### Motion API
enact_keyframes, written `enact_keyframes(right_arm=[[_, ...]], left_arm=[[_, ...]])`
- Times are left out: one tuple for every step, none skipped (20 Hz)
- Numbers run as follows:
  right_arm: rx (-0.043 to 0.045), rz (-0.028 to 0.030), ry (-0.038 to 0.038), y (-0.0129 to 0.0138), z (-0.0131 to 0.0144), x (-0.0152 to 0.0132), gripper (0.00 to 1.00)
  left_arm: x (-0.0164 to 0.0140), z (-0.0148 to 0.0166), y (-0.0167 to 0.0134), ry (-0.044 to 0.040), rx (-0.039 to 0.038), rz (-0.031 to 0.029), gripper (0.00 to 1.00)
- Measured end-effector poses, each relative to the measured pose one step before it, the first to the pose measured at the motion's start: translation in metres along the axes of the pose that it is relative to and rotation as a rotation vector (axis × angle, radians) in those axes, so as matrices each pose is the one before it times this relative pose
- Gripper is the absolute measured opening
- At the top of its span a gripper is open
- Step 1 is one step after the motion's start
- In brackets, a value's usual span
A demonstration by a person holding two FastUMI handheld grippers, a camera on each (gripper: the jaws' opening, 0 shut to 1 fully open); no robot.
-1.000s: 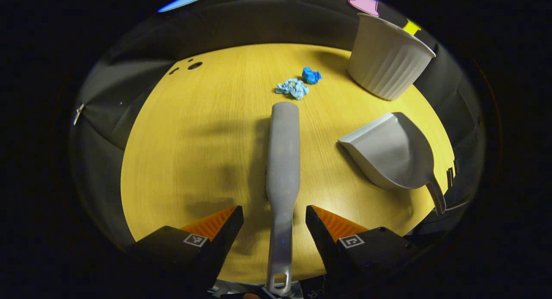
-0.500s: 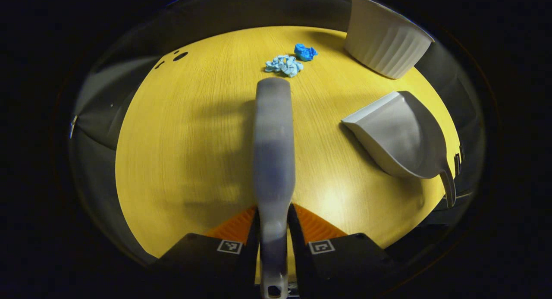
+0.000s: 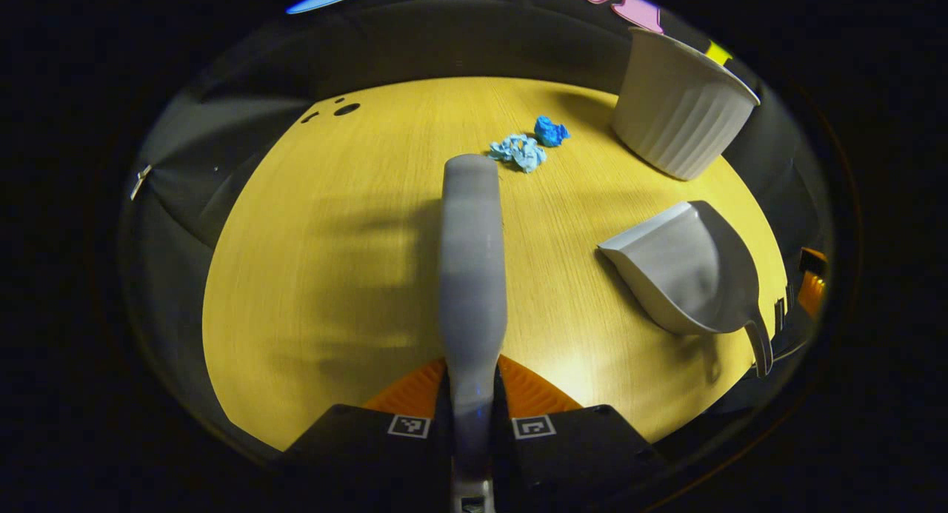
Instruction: Pick up the small broom and dustpan from the desktop, sweep the trash into the dustpan with the broom, and then empty the trash into the garbage bin.
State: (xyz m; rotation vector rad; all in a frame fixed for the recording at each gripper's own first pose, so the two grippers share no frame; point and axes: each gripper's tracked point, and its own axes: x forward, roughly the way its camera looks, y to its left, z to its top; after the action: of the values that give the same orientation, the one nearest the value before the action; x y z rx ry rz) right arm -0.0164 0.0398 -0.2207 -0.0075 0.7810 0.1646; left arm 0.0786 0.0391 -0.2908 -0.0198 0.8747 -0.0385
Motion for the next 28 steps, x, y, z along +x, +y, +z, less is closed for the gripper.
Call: enact_keyframes(right_arm=[[-0.00205,-0.00244,0.04005,-0.00237,-0.00870,0.00386,0.99],[0.00714,-0.00649,0.04401,-0.00374,-0.00985,0.00476,0.99],[0.01500,0.00669,0.03985,0.00045,-0.00788,0.00466,1.00],[0.01349,0.01127,0.03951,0.00094,-0.00825,0.00481,0.99],[0.00250,0.01007,0.03939,0.00058,-0.00803,0.00454,0.99],[-0.01229,0.00318,0.03700,-0.00123,-0.00879,0.00514,0.99],[-0.02595,-0.00596,0.03626,-0.00214,-0.00750,0.00484,0.99],[-0.02782,-0.01698,0.03767,-0.00388,-0.00766,0.00544,0.99],[-0.01992,-0.01282,0.02446,-0.00246,-0.00505,0.00547,0.99],[-0.01120,-0.00363,0.01406,0.00049,-0.00197,0.00604,1.00],[-0.00503,0.00016,0.01396,0.00157,-0.00190,0.00527,1.00],[-0.00304,-0.00086,0.00929,0.00124,-0.00150,0.00386,1.00],[-0.00479,-0.00365,0.00397,0.00014,0.00089,0.00542,1.00],[-0.00920,-0.00596,0.00915,0.00002,-0.00069,0.00716,1.00],[-0.01030,-0.00232,0.01064,0.00158,-0.00072,0.00550,1.00],[-0.00708,-0.00068,0.00787,0.00116,-0.00009,0.00472,1.00],[-0.00374,-0.00655,0.00404,0.00011,0.00010,0.00380,1.00],[-0.00548,-0.00568,0.00295,-0.00023,0.00108,0.00397,1.00],[-0.00578,-0.00471,0.00671,-0.00033,-0.00126,0.00371,0.99],[-0.00085,0.00198,0.00862,0.00060,0.00033,0.00234,0.99],[0.00197,0.00421,-0.00990,0.00086,0.00399,0.00023,0.99],[0.00161,0.00056,0.00243,-0.00076,0.00240,0.00113,1.00],[-0.00204,-0.00236,0.00366,-0.00253,0.00107,0.00042,0.99],[-0.00079,-0.00128,-0.00009,-0.00193,0.00259,0.00060,0.97],[-0.00045,0.00497,0.00783,-0.00014,0.00125,0.00116,0.84],[-0.00475,-0.00070,0.00038,-0.00106,0.00023,-0.00173,0.78],[-0.00651,-0.00094,-0.00338,-0.00192,0.00176,0.00022,0.72],[0.00452,0.00114,-0.00176,-0.00240,0.00114,-0.00079,0.74]], left_arm=[[-0.00564,0.00527,0.00583,-0.03007,-0.01809,0.01148,0.26],[-0.00553,0.00706,0.00745,-0.03004,-0.01060,0.01437,0.25],[-0.00484,0.00661,0.00447,-0.02897,-0.00294,0.00714,0.25],[-0.00319,0.00628,0.00421,-0.01868,0.00112,0.00214,0.26],[-0.00372,0.00572,0.00232,-0.01345,0.00156,0.00582,0.26],[-0.00253,0.00605,0.00282,-0.00949,0.00011,0.00270,0.26],[-0.00330,0.00615,0.00218,-0.00851,-0.00109,0.00089,0.26],[-0.00314,0.00470,0.00266,-0.00737,0.00080,0.00481,0.25],[-0.00286,0.00562,0.00225,-0.01016,0.00484,0.00684,0.26],[-0.00207,0.00366,0.00223,-0.00566,0.00803,0.00782,0.26],[-0.00219,0.00309,0.00090,-0.00175,0.00954,0.00462,0.26],[-0.00072,0.00233,-0.00018,-0.00285,0.00939,0.00274,0.25],[-0.00044,0.00066,-0.00001,-0.00012,0.00954,-0.00304,0.25],[0.00024,0.00151,-0.00163,0.00531,0.00802,-0.00566,0.25],[0.00131,0.00373,-0.00381,0.00591,0.00723,-0.00347,0.25],[0.00269,0.00183,-0.00127,0.00606,0.00669,-0.00123,0.25],[0.00181,0.00229,-0.00155,0.00600,0.00877,-0.00029,0.25],[0.00204,0.00202,-0.00113,0.00504,0.01058,0.00093,0.25],[0.00140,0.00277,-0.00026,0.00617,0.01500,0.00424,0.25],[0.00154,0.00283,0.00208,0.00350,0.01750,0.01299,0.25],[0.00063,0.00303,0.00215,-0.00115,0.01330,0.01441,0.25],[0.00087,0.00283,0.00117,-0.00185,0.00479,0.00572,0.26],[0.00081,0.00232,-0.00094,0.00393,-0.00261,-0.00010,0.25],[0.00144,0.00106,-0.00048,0.00525,-0.00564,-0.00504,0.25],[0.00215,0.00218,-0.00055,0.00617,-0.00362,-0.00698,0.25],[0.00320,0.00139,-0.00087,0.00416,0.00119,-0.01031,0.25],[0.00516,0.00253,-0.00374,0.00406,0.00438,-0.02693,0.25],[0.00927,0.00004,-0.00486,0.01692,0.00837,-0.03366,0.29]])
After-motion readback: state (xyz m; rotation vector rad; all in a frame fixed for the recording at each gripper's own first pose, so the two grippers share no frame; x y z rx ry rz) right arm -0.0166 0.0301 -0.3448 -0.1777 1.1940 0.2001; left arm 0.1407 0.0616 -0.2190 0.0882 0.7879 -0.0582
